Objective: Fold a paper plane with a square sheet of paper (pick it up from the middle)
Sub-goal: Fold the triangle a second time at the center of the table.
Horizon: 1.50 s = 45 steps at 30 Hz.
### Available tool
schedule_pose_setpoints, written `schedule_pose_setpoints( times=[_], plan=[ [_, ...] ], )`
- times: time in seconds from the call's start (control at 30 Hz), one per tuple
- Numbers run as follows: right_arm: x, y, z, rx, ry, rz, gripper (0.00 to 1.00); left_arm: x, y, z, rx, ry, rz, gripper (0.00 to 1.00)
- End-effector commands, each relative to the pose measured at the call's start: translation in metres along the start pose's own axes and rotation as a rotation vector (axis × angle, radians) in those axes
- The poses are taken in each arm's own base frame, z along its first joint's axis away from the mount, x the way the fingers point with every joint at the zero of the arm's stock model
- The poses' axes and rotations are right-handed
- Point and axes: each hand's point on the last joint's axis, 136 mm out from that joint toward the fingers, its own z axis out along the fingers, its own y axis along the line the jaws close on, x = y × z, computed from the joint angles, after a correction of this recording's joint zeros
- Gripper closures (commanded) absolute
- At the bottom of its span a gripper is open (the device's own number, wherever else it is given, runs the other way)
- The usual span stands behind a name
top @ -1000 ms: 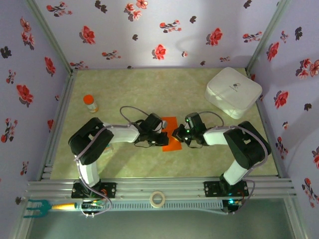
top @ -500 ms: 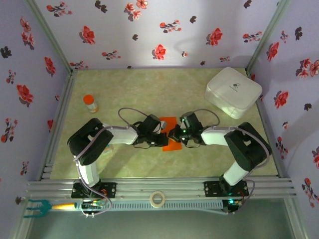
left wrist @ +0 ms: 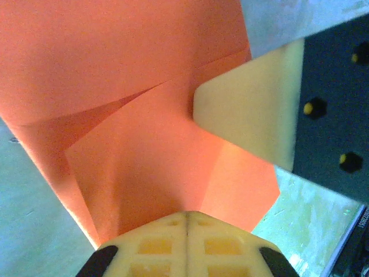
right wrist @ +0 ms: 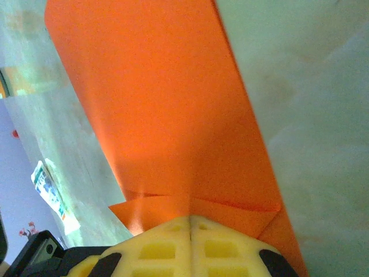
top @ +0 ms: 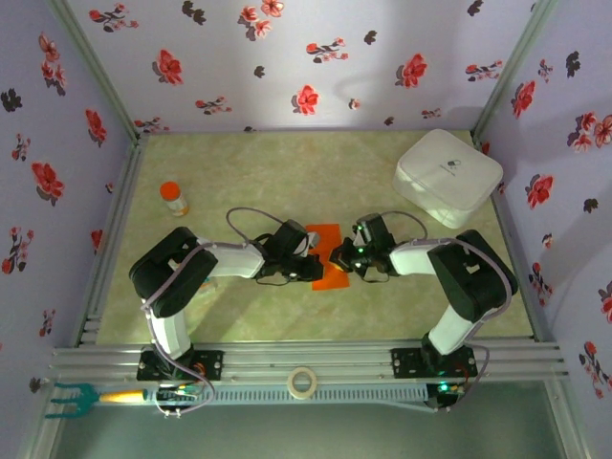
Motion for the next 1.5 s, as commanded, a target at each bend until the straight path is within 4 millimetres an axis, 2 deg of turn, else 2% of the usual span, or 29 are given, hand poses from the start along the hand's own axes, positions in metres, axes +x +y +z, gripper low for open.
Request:
schedule_pose_setpoints(
  times=[0.0,0.33,0.57,0.73,0.87,1.0,1.47],
  plan=[
    [-0.008,-0.01,-0.003,0.013,-0.028,0.019,0.97,0.04,0.049,0.007,-0.149,0.114,-0.085,1.0],
    [-0.022,-0.018,-0.013,0.029,-0.066,0.04,0.96,0.044,0.053,0.008,-0.149,0.112,-0.093,1.0],
    [-0.023,0.011,-0.032,-0.039,-0.106,-0.008,0.93,0.044,0.054,0.008,-0.149,0.112,-0.092,1.0],
    [-0.006,0.021,-0.021,-0.054,-0.048,-0.039,0.94,0.044,0.053,0.01,-0.148,0.115,-0.09,1.0],
    [0.002,0.007,-0.004,-0.012,-0.005,-0.025,0.96,0.044,0.054,0.01,-0.15,0.113,-0.096,1.0],
    [-0.003,-0.014,-0.001,0.036,-0.014,-0.003,0.97,0.044,0.054,0.01,-0.152,0.115,-0.098,1.0],
    [-0.038,-0.022,-0.025,0.025,-0.103,0.039,0.96,0.049,0.057,0.011,-0.155,0.128,-0.101,1.0]
  ],
)
